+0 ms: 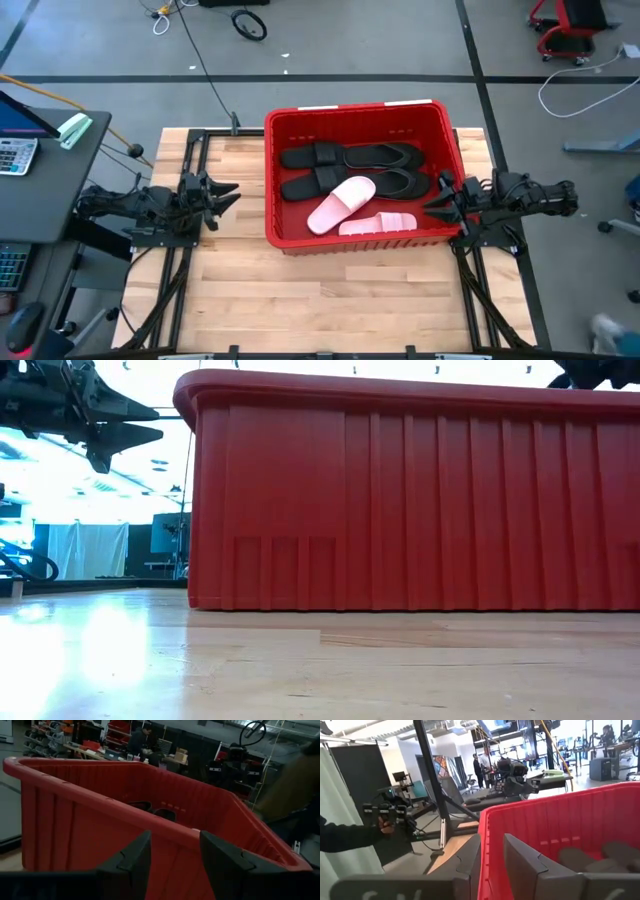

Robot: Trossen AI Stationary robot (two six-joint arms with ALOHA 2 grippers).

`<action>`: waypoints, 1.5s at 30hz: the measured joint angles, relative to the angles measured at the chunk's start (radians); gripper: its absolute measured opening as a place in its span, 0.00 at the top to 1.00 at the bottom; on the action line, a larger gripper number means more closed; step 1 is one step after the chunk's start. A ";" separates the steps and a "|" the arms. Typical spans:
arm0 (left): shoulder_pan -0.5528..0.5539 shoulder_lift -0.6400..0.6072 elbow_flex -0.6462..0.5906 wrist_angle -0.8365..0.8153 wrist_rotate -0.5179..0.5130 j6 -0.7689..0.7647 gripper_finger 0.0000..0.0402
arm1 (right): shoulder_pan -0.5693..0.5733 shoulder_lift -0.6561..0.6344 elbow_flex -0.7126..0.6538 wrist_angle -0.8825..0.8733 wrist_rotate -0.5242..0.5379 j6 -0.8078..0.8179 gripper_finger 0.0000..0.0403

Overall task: Pick and place slides into bin
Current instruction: Return to Home Position

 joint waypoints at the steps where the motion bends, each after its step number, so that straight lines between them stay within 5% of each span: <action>1: 0.000 0.000 0.000 -0.001 0.000 0.001 0.57 | 0.000 0.000 -0.012 0.013 0.000 0.004 0.78; 11: 0.000 0.000 0.000 -0.020 0.000 -0.018 0.57 | 0.000 0.000 -0.110 0.110 0.001 0.025 0.78; 45: 0.000 0.000 0.000 -0.019 0.000 -0.025 0.57 | 0.000 0.000 -0.112 0.108 0.001 0.055 0.78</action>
